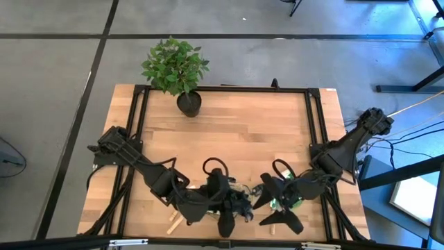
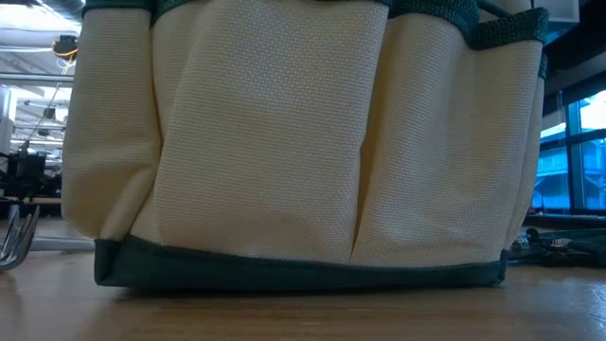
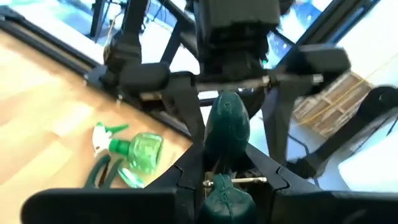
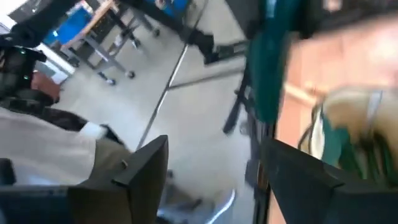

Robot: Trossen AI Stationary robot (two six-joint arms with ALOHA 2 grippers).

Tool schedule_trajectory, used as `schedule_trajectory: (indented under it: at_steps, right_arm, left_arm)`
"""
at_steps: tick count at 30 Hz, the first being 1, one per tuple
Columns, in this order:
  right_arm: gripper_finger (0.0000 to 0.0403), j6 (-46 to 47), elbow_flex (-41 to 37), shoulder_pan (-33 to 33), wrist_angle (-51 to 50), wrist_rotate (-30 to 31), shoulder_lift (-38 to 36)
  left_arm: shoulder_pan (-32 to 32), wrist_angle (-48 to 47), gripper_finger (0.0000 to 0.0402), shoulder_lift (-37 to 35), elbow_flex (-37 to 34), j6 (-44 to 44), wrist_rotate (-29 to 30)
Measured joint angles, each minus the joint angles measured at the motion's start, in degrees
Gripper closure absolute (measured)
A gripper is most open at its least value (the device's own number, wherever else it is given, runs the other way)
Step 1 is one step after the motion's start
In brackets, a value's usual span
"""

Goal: Pick & Place Garden tools in Gardening bag
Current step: Put the top green shear scissors into the brown gardening bag

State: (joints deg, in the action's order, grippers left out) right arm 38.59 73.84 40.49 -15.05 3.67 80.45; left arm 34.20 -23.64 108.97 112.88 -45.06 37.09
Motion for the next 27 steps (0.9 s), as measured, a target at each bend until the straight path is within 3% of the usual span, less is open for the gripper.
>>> schedule_trajectory:
  at_steps: [4, 10, 13, 17, 22, 27]
  right_arm:
    - [0.0141, 2.51, 0.0, 0.0, -7.7, -3.96, -0.01]
    - [0.014, 1.72, -0.01, 0.13, -16.64, -0.8, -0.03]
    - [0.014, -2.6, -1.26, 0.17, -15.17, -1.54, -0.03]
    - [0.0144, -9.14, -5.88, 0.17, -7.79, -9.21, -0.07]
    - [0.0146, -6.08, -11.36, 0.27, -5.05, -9.88, 0.21]
    - [0.0146, -3.12, -12.02, 0.52, -3.64, -9.87, 0.21]
  left_arm:
    - [0.0, -2.88, 0.034, 2.52, -0.04, -2.68, -3.52]
    - [-0.62, -3.52, 0.034, 5.5, -0.04, -3.27, -4.82]
    - [-0.68, -5.16, 0.034, 6.2, -0.04, -3.27, -4.93]
    - [-0.72, -7.61, 0.034, 6.2, -0.02, -3.7, -4.83]
    - [-0.17, -7.66, 0.034, 5.92, -0.02, -3.74, -2.94]
    - [0.14, -9.15, 0.034, 5.92, -0.02, -3.73, -3.43]
